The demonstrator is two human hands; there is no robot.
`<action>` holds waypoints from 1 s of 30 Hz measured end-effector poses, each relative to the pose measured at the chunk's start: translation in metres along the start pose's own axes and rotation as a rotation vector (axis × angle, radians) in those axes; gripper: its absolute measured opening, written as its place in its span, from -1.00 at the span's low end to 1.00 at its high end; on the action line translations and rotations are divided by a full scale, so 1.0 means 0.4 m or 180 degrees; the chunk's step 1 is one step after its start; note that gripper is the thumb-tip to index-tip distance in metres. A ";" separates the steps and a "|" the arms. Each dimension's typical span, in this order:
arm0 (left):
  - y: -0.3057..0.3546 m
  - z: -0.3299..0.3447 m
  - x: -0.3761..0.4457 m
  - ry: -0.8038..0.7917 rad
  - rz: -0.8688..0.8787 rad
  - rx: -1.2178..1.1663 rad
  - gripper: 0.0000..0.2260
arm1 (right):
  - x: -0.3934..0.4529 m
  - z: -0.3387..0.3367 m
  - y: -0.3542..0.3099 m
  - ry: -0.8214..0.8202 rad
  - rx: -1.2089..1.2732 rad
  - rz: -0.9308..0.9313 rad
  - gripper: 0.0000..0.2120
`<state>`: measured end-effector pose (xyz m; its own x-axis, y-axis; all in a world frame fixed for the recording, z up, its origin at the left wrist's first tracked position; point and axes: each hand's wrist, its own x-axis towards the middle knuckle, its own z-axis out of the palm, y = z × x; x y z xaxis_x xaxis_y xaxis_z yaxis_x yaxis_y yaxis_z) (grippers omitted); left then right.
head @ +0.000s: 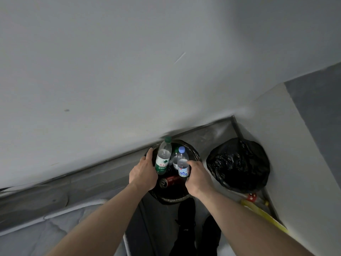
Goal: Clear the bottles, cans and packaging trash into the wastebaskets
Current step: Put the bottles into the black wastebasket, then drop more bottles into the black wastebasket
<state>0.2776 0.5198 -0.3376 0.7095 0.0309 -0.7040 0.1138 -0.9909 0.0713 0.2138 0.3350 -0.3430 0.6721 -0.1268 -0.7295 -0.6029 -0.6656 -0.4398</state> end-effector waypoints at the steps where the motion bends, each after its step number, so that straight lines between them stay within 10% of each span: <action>1: 0.002 0.002 -0.012 -0.0028 0.0043 0.0001 -0.31 | -0.012 0.000 0.007 0.0001 0.0015 0.0032 -0.37; 30: 0.200 -0.307 -0.914 -0.0093 0.1982 0.0923 -0.38 | -1.011 -0.325 0.241 0.0693 0.0489 0.1073 -0.26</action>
<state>0.1126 0.4452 0.0123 0.5630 -0.5552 -0.6122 -0.5026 -0.8180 0.2797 -0.0602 0.2265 -0.0221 0.4917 -0.4817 -0.7254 -0.8503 -0.4452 -0.2807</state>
